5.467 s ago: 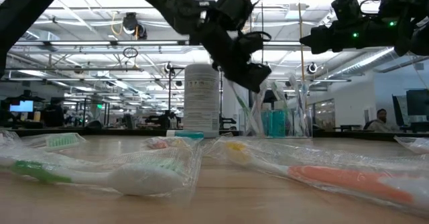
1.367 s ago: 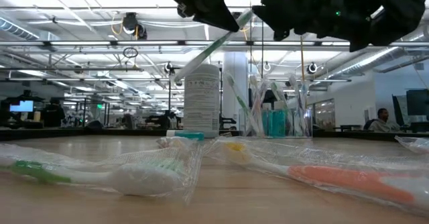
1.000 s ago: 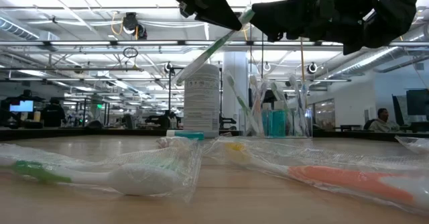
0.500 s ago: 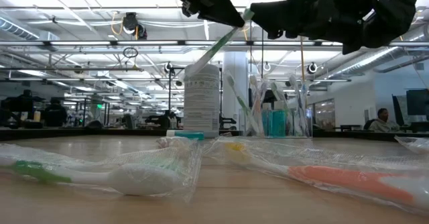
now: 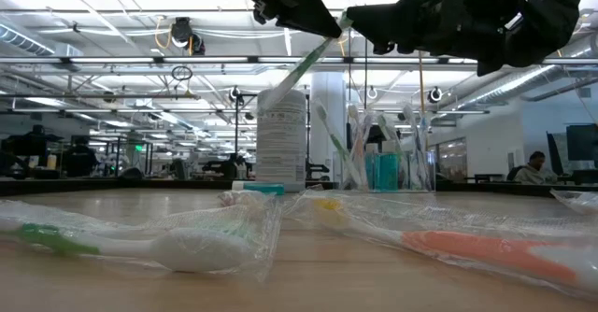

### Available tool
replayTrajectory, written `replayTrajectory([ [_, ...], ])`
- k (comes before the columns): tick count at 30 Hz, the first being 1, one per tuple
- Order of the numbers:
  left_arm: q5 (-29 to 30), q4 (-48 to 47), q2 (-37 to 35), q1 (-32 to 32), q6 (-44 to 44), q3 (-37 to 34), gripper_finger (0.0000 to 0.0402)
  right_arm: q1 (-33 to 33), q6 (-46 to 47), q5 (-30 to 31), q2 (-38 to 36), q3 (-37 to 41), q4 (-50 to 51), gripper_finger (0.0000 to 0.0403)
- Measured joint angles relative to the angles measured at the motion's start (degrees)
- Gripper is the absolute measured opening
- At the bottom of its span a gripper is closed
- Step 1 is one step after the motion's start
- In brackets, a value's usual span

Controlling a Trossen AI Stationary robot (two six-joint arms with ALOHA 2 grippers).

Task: Pick & Place toothbrushing station
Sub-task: Put the green toothbrush into the transparent organizer

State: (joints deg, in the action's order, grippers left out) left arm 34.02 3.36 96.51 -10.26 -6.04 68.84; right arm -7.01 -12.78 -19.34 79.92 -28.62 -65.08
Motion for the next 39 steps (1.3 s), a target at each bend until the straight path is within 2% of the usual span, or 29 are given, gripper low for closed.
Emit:
replayTrajectory([
  [12,0.19,-0.02,0.01,0.09,0.24,0.00,0.0031,-0.02,0.07,0.22,0.00,0.00,0.13,0.0064],
  [17,0.63,-0.07,0.00,0.13,-0.62,0.00,0.0073,-0.02,0.09,0.51,0.00,0.02,0.20,0.0063],
  [24,1.17,-0.24,0.00,0.75,-1.04,0.00,0.0140,-0.38,0.11,5.76,0.00,0.09,1.95,0.0061],
  [31,0.96,-2.60,0.00,1.72,0.33,0.00,0.0172,-0.52,0.07,6.38,-1.22,0.09,4.60,0.0061],
  [33,2.37,-3.33,0.00,1.72,0.31,0.02,0.0176,-0.50,-0.61,9.95,-2.31,0.07,7.28,0.0061],
  [39,9.97,-5.42,0.00,1.68,0.39,0.02,0.0177,-0.55,-6.35,26.88,-9.16,0.07,18.21,0.0061],
])
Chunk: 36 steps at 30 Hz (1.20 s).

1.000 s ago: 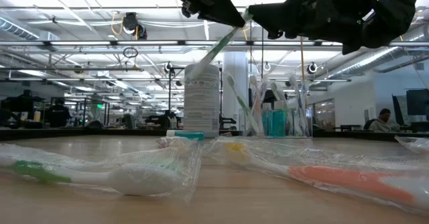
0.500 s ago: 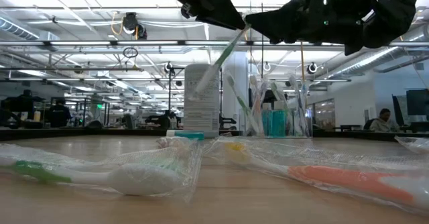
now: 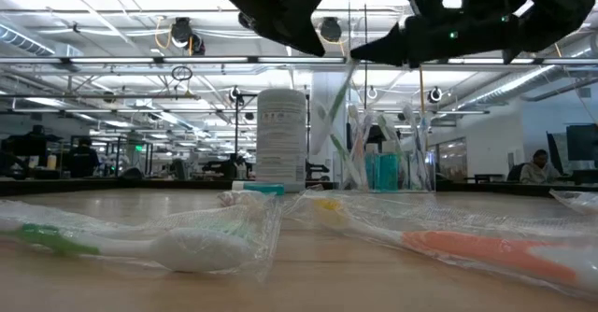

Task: Pick & Place toothbrushing station
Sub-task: Put the green toothbrush into the transparent organizer

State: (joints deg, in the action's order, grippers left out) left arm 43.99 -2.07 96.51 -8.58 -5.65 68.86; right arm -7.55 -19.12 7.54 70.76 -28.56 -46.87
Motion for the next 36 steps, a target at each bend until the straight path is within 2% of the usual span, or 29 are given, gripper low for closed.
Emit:
replayTrajectory([
  [3,1.51,0.08,-0.38,0.01,-0.05,0.00,0.0177,-0.69,-0.07,4.50,-3.49,0.00,1.71,0.0061],
  [8,1.46,0.34,-1.50,0.05,0.34,0.02,0.0177,-3.60,2.17,7.54,-8.44,-1.56,8.96,0.0061],
  [13,0.48,0.71,-2.28,0.31,0.40,0.07,0.0177,-6.95,7.29,7.43,-8.18,-5.75,22.17,0.0061],
  [19,-0.68,0.36,-2.51,0.59,0.41,0.02,0.0177,-8.22,4.74,7.40,-6.48,-8.38,21.46,0.0061],
  [26,-0.49,0.09,-2.49,0.81,-1.32,0.02,0.0177,-8.20,4.93,7.40,-9.81,-8.73,22.40,0.0061],
  [31,-0.44,-0.20,-3.91,1.72,-0.20,0.02,0.0177,-8.22,8.22,7.35,-13.28,-9.85,31.89,0.0061],
  [36,-0.67,-3.56,-9.27,3.45,3.46,0.02,0.0177,-8.22,10.83,7.34,-13.81,-12.35,39.83,0.0061],
])
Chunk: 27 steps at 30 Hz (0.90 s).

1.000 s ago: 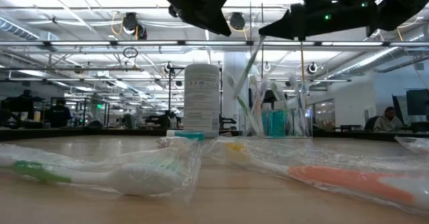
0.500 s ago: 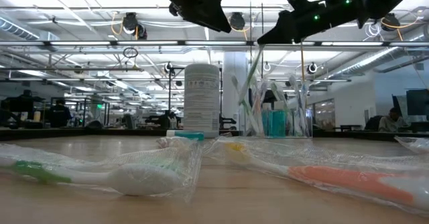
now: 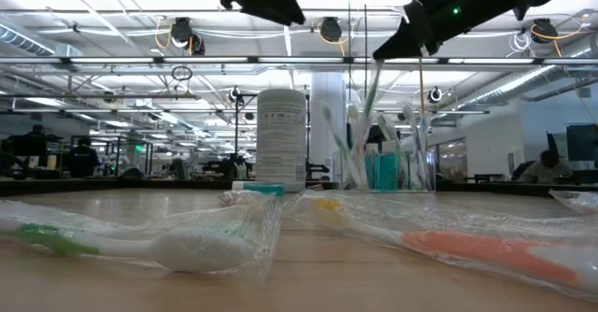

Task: Pick & Place toothbrushing station
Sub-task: Put the green toothbrush into the transparent organizer

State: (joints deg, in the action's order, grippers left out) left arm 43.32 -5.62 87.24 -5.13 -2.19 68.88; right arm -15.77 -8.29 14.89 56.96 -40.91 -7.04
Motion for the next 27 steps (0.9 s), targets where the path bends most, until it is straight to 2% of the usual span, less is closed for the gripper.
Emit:
replayTrajectory([
  [5,-4.39,-10.80,-7.16,1.64,5.21,0.00,0.0177,0.00,2.09,0.01,2.39,-0.02,0.79,0.0061],
  [8,-10.44,-18.77,-11.19,2.67,11.40,0.00,0.0177,-0.12,2.51,-0.01,5.69,-0.04,0.57,0.0061],
  [11,-16.50,-26.82,-14.33,3.30,16.50,0.00,0.0177,-0.81,0.94,-0.05,9.11,-0.09,-3.68,0.0061],
  [15,-22.94,-38.63,-16.50,3.14,22.92,0.00,0.0177,-1.95,0.26,-0.01,11.88,-0.09,-6.91,0.0064],
  [19,-28.31,-50.92,-16.54,2.33,34.34,0.00,0.0177,-3.54,0.73,0.00,13.51,-0.09,-6.89,0.0078],
  [23,-27.30,-57.10,-15.36,0.67,42.24,-0.57,0.0177,-4.84,2.05,-0.01,14.79,-0.09,-6.89,0.0099],
  [27,-22.82,-57.21,-15.22,-0.39,43.20,-2.08,0.0177,-4.94,2.06,-0.12,16.00,-0.04,-6.14,0.0122],
])
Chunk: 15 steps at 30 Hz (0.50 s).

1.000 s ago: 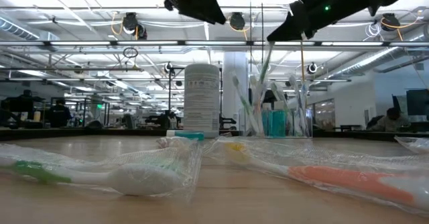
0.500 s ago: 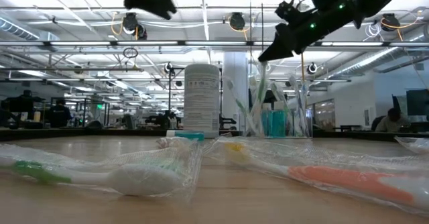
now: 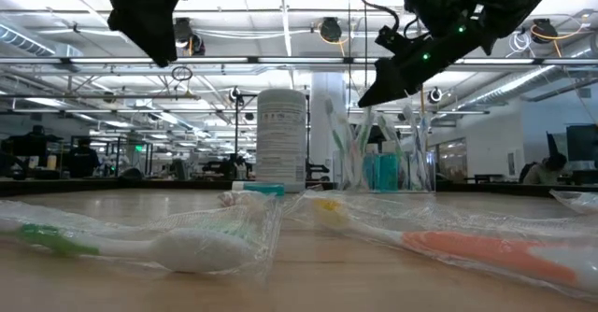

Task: Pick & Place toothbrushing station
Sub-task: Put the green toothbrush into the transparent organizer

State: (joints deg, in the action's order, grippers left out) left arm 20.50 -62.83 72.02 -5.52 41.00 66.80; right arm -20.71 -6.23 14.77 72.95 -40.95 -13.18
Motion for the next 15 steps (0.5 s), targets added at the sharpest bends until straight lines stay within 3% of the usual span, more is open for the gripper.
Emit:
replayTrajectory([
  [7,5.97,0.05,-0.01,0.02,1.69,-0.35,0.0177,0.06,-0.70,0.24,1.39,0.04,0.05,0.0147],
  [15,6.31,0.07,0.01,0.20,1.28,-0.35,0.0177,3.09,-2.21,0.39,-7.63,0.07,2.00,0.0153],
])
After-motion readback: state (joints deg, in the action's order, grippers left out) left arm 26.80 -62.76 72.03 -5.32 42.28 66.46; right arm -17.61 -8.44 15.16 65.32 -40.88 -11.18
